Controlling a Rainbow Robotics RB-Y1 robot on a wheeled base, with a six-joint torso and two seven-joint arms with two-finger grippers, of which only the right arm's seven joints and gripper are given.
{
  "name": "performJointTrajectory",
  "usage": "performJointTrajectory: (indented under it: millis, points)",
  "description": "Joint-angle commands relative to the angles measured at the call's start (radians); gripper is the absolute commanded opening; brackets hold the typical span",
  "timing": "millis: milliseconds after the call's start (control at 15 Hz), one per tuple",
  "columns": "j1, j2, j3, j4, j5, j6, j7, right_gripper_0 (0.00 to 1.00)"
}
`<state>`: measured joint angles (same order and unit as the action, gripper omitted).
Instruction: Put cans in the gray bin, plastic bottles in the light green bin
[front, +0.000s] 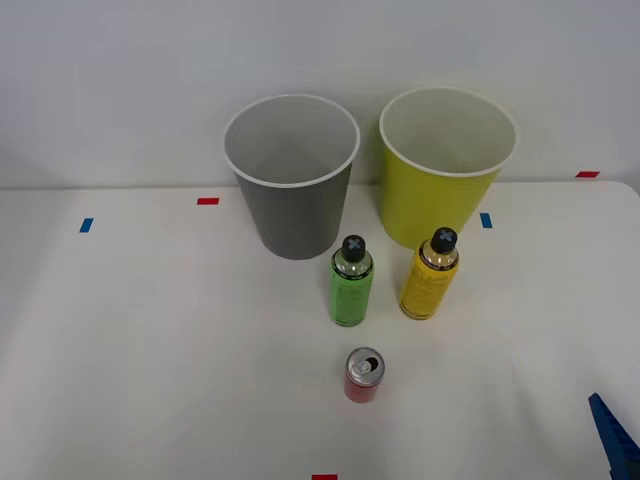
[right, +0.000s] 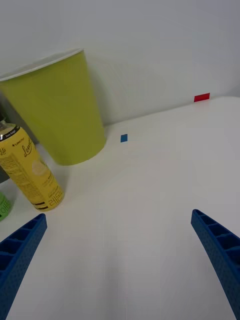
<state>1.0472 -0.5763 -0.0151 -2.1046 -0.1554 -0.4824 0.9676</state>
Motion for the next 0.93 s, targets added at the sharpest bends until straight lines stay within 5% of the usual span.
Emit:
performJointTrajectory:
  millis: [67, 733, 867, 933]
  points:
    - [0.011, -0.014, 0.001, 0.087, 0.051, -0.116, -0.142, 1.00]
    - [0.068, 0.147, -0.006, 0.253, 0.246, -0.374, -0.331, 1.00]
    - [0.027, 0.188, -0.040, 0.271, 0.329, -0.397, -0.099, 1.00]
    - [0.008, 0.203, -0.013, 0.288, 0.287, -0.397, 0.077, 1.00]
